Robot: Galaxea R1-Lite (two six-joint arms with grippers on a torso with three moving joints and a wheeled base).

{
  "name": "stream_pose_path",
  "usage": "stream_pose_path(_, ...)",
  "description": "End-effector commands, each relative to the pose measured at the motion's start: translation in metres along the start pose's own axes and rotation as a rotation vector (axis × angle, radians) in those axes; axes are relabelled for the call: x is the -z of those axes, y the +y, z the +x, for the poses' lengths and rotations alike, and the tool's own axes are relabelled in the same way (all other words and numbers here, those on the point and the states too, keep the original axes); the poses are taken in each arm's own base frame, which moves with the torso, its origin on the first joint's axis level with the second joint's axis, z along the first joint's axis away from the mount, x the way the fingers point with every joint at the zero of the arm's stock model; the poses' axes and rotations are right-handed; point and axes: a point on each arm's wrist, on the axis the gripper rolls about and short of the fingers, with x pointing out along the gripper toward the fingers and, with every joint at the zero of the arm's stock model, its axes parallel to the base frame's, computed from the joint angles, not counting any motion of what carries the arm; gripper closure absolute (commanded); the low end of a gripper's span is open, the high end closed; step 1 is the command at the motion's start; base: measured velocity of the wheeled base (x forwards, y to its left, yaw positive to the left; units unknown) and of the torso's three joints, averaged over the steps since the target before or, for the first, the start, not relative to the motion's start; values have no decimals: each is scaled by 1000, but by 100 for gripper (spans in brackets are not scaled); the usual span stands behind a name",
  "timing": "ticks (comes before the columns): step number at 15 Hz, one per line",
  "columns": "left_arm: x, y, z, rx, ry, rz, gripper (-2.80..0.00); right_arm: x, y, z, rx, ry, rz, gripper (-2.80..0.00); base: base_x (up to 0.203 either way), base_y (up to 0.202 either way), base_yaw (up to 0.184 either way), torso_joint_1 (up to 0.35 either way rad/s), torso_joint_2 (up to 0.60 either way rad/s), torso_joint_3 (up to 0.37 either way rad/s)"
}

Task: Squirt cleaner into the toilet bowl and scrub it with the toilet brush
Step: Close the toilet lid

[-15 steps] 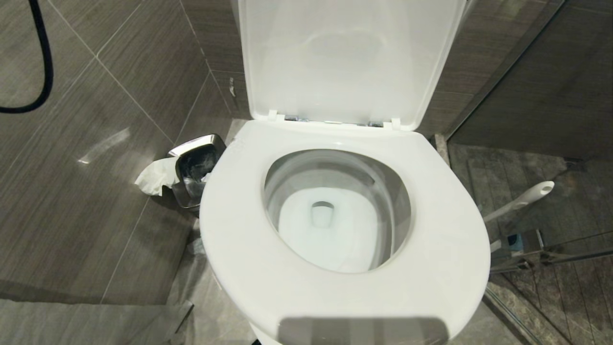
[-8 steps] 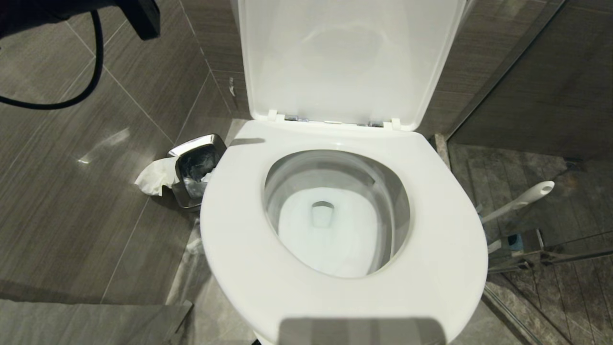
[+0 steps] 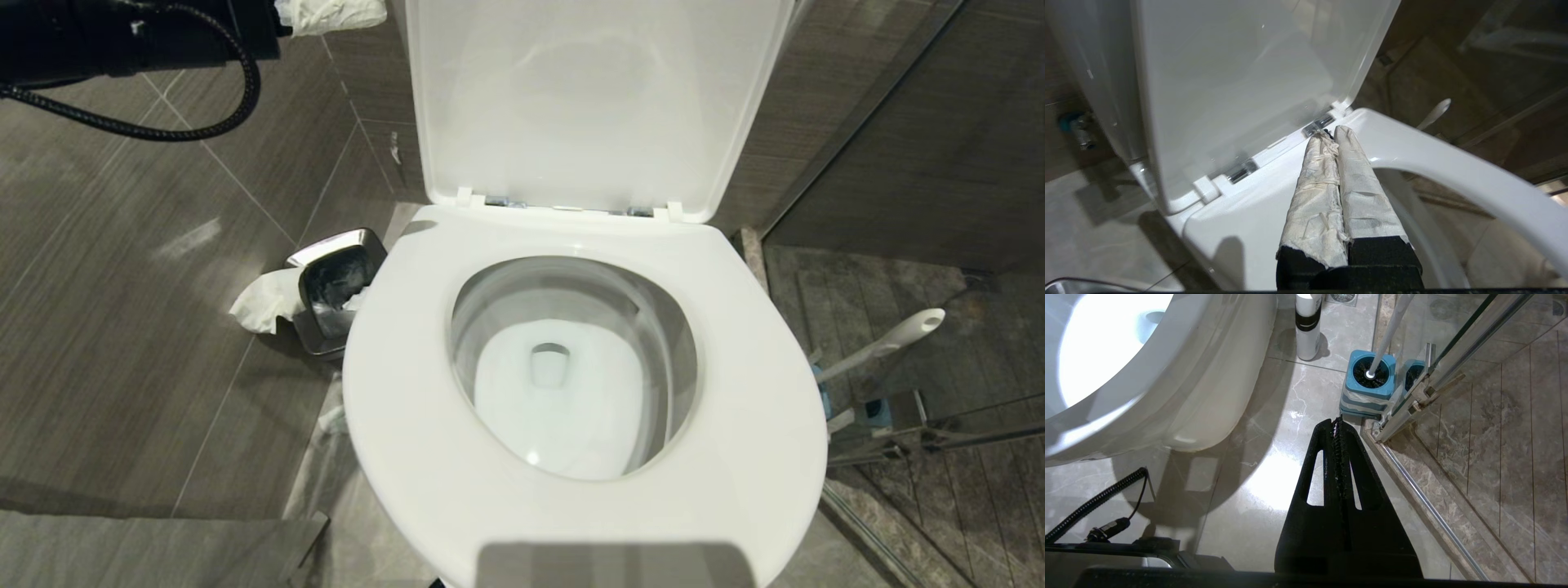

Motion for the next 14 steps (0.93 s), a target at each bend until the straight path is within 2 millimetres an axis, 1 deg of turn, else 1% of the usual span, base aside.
stream_pose_path(1, 21, 9, 5, -16, 65, 16, 0, 0, 0, 0, -1, 1, 0, 0, 0, 0, 0, 0, 0, 0)
stream_pose_path(2, 40, 12, 8, -16, 123, -6, 0, 0, 0, 0, -1, 1, 0, 0, 0, 0, 0, 0, 0, 0)
stream_pose_path(4, 90, 14, 13, -12, 268, -80, 0, 0, 0, 0, -1, 1, 0, 0, 0, 0, 0, 0, 0, 0)
stream_pose_path(7, 151, 5, 12, 17, 453, -199, 0, 0, 0, 0, 0, 1, 0, 0, 0, 0, 0, 0, 0, 0)
stream_pose_path(10, 200, -10, 4, 33, 616, -300, 0, 0, 0, 0, -1, 1, 0, 0, 0, 0, 0, 0, 0, 0)
stream_pose_path(14, 254, -27, -11, 22, 806, -413, 0, 0, 0, 0, -1, 1, 0, 0, 0, 0, 0, 0, 0, 0)
